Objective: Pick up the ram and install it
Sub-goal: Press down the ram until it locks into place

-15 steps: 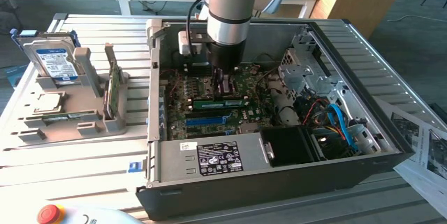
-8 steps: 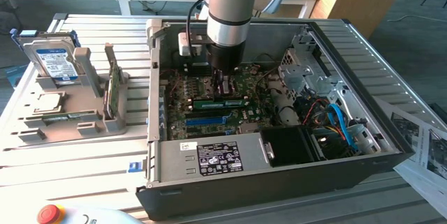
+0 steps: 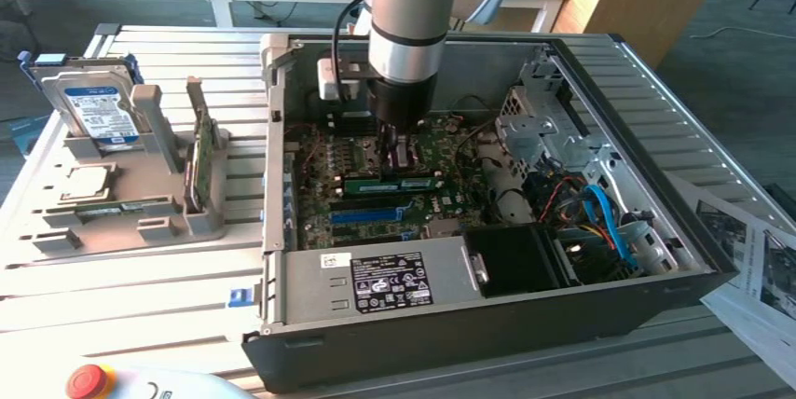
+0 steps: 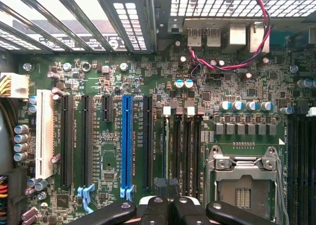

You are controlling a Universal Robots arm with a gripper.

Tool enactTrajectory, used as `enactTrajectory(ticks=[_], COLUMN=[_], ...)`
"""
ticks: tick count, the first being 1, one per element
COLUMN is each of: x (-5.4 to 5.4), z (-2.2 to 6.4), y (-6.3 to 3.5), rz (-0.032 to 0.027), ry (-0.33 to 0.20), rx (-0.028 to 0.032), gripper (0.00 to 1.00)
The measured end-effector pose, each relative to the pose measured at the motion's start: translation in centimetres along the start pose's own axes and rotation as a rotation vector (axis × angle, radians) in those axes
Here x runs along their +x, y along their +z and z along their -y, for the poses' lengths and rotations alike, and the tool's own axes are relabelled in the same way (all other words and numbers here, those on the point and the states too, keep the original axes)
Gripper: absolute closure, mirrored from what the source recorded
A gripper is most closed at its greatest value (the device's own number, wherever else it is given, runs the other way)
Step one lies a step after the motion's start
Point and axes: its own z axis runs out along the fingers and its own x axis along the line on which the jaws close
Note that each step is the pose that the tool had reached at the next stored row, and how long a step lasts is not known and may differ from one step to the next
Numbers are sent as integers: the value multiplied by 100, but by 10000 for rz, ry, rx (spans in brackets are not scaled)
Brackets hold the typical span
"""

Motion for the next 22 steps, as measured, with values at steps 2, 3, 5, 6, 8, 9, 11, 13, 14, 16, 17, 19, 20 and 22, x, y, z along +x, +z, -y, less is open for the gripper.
enactTrajectory(ticks=[2, 3, 5, 6, 8, 9, 11, 13, 14, 16, 17, 19, 20, 22], x=[0, 0, 0, 0, 0, 0, -1, -1, -1, -1, -1, -1, -1, -1], z=[0, 0, 0, 0, 0, 0, 0, -1, -1, 0, -1, 0, -1, 0], y=[4, 7, 11, 13, 20, 21, 22, 27, 31, 34, 36, 39, 40, 44], rz=[-1, -1, -1, -2, -2, -2, -2, -1, -1, -4, -4, -3, -3, -3], ry=[0, 0, 0, 0, 0, 0, 0, 0, 0, 0, 1, 0, 0, 0], rx=[-1, -1, -1, -1, -2, -1, -2, -2, -1, -3, -3, -2, -2, -2], gripper=[90, 90, 90, 90, 90, 90, 90, 90, 90, 90, 90, 90, 90, 90])
